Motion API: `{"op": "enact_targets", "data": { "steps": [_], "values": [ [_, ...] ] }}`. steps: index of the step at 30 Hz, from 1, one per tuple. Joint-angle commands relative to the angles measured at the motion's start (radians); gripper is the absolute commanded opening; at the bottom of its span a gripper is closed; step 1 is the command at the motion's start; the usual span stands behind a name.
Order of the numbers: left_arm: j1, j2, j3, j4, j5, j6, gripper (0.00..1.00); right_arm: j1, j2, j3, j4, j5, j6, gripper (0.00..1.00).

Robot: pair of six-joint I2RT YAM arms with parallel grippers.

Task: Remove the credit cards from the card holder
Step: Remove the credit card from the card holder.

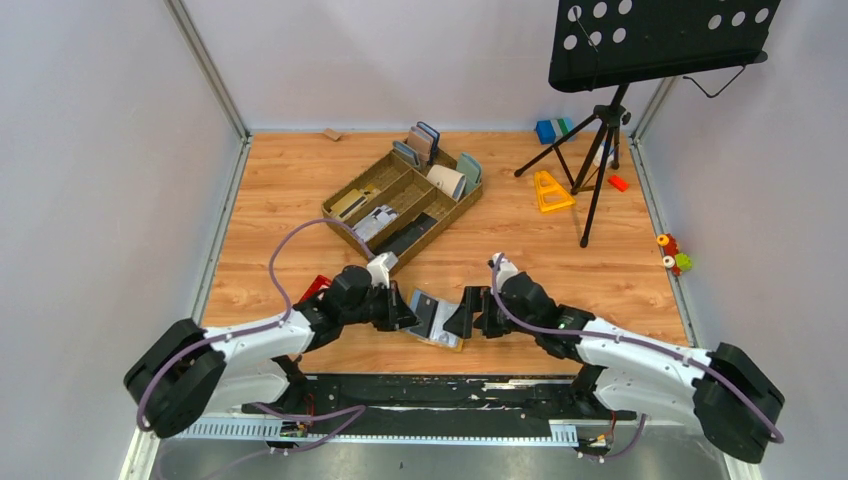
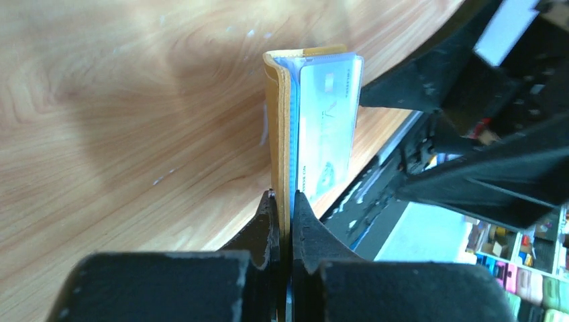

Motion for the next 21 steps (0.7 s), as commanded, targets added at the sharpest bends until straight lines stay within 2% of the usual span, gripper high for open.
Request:
{"op": "enact_targets", "data": {
  "steps": [1,4,8,10,13,19,21],
  "values": [
    [0.007,-0.148,0.012,-0.022,-0.037,-0.029,0.0,-0.039,-0.116,-0.033,-0.095,0.06,-0.025,1.0],
    [0.011,-0.22,0.027,-0.07,-0.041,-0.036,0.0,-0.061,-0.178,-0.078,-0.005,-0.009,-0.018,1.0],
    [0.014,-0.252,0.041,-0.075,0.006,-0.059,0.0,-0.092,-0.21,-0.131,0.198,-0.138,0.016,1.0],
    [0.016,-0.254,0.041,-0.059,0.031,-0.08,0.0,-0.101,-0.215,-0.141,0.259,-0.179,0.032,0.95],
    [0.021,-0.256,0.029,-0.018,0.059,-0.109,0.0,-0.113,-0.218,-0.158,0.338,-0.224,0.06,0.79],
    [0.037,-0.262,0.017,-0.005,0.071,-0.122,0.0,-0.142,-0.242,-0.227,0.496,-0.272,0.148,0.31],
    [0.044,-0.265,0.014,-0.006,0.07,-0.122,0.0,-0.15,-0.246,-0.226,0.486,-0.276,0.152,0.22]
  ]
}}
